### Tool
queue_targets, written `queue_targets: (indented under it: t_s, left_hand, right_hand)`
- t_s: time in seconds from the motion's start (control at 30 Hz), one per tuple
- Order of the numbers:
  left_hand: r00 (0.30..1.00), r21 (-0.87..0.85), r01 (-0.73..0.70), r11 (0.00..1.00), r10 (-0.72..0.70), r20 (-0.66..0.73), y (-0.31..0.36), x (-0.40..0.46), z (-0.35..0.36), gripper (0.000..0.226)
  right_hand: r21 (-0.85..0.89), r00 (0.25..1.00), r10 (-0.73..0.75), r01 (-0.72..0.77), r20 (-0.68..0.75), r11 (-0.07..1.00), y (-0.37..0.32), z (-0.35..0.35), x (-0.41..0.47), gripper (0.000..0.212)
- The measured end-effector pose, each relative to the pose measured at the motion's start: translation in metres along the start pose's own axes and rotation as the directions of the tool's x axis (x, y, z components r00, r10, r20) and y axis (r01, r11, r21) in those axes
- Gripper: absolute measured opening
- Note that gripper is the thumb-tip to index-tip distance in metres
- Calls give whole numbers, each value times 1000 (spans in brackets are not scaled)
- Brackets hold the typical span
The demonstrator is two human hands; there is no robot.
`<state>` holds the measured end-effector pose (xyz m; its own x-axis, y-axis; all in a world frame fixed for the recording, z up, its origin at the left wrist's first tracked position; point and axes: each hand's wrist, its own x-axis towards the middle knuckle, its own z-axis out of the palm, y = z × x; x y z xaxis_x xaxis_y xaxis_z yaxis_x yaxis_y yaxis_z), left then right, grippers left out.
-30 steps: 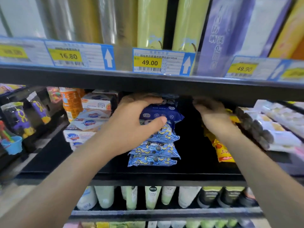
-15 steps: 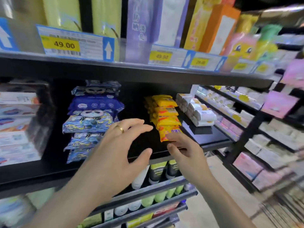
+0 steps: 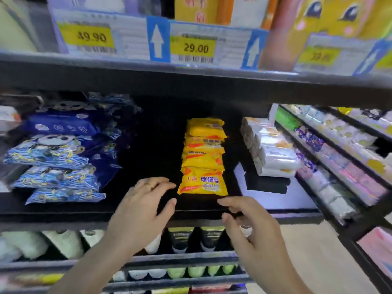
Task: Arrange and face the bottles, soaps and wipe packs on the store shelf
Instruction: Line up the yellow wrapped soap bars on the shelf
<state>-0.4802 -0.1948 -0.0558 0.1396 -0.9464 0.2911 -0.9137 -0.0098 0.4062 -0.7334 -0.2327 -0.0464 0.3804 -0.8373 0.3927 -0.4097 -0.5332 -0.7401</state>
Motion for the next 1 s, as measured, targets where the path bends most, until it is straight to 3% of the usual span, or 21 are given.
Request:
queue_targets:
  t_s: [0.1,0.27,0.37,0.47,0.63,0.73,0.83,0.9,1.0]
  left_hand:
    - [999,60,37,998,-37,9,3,1,2,55]
    - [996,-25,93,995,-93,5,5,4,0,54]
    - [995,-42,103,994,-103,7,3,3,0,48]
    - [994,-57,108,992,-108,4,2,4,1,45]
    - [992,-125,125,984,-127,-4,3,3,-1,31]
    - [984,-252,175,952,-178,13,7,6,-5,41]
    - [956,-521,283,805,-280,87,15,12,-11,52]
    - [953,-595,300,746,-256,161,20,16,-10,60]
    - [953,-680,302,668,-215,213,29,20,-9,42]
  right_hand:
    - [-134,999,-47,48,14,990,14,-7,19,26]
    - [-255,998,9,7,62,967,26,8,51,53]
    - [-410,1000,5,-7,-6,912,30,26,60,58]
    - [-479,994,-36,-16,-100,878,34,37,62,50]
    - [-371,982,-65,-6,-179,929,36,36,55,36]
    - [-240,978,-72,24,-194,970,36,34,51,34]
    - [-21,976,-45,41,-215,999,28,35,47,32]
    - [87,973,-17,38,-231,996,18,36,44,31]
    - [193,975,-7,50,-220,980,7,38,42,35]
